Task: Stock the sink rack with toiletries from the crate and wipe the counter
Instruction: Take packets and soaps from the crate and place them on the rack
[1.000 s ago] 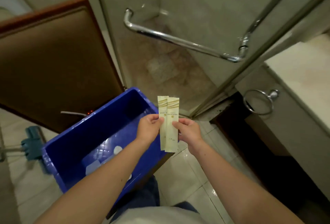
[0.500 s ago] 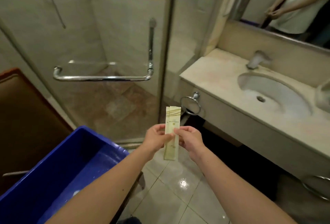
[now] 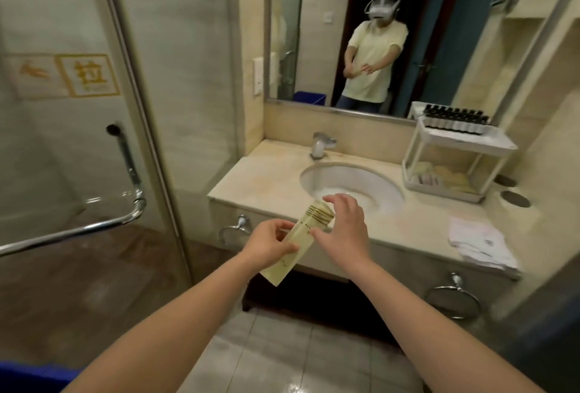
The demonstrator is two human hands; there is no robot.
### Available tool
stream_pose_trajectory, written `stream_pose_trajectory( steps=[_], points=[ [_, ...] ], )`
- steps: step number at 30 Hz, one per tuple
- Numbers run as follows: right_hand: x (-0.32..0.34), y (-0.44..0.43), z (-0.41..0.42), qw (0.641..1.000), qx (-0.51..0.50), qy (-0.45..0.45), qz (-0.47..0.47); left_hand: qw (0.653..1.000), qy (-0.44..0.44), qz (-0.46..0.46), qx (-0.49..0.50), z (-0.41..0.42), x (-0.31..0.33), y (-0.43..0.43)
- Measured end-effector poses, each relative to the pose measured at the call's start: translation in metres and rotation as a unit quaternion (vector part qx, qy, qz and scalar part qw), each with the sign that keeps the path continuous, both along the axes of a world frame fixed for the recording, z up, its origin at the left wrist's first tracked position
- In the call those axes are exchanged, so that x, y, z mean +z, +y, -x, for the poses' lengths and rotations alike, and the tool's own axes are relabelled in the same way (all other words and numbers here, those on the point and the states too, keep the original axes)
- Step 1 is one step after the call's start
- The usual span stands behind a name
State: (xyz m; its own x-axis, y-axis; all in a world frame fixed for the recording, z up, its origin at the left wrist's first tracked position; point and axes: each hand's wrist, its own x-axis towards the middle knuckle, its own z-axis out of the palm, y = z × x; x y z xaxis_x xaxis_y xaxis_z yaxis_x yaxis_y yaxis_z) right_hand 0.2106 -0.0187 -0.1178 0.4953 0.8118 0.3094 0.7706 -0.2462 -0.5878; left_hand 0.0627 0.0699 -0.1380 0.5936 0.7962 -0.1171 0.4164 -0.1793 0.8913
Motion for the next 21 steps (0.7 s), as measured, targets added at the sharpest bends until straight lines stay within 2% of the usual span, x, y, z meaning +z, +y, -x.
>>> stream_pose_trajectory(
  steps=[4, 8, 16, 21],
  points=[
    [0.019, -0.009, -0.046, 0.985, 0.043, -0.129, 0.109, 0.994, 0.045, -0.065, -0.076, -0.039, 0.019, 0.004],
    [0.028, -0.015, -0.083, 0.968, 0.044, -0.171, 0.179, 0.981, 0.077, -0.129, -0.122, -0.074, 0.033, 0.009],
    [0.036, -0.025, -0.141, 0.979, 0.034, 0.006, 0.2, 0.946, 0.104, -0.247, -0.183, -0.146, 0.048, 0.016],
    [0.038, -0.012, -0.189, 0.982, -0.004, 0.064, 0.18, 0.919, 0.079, -0.326, -0.208, -0.202, 0.054, 0.038]
  ],
)
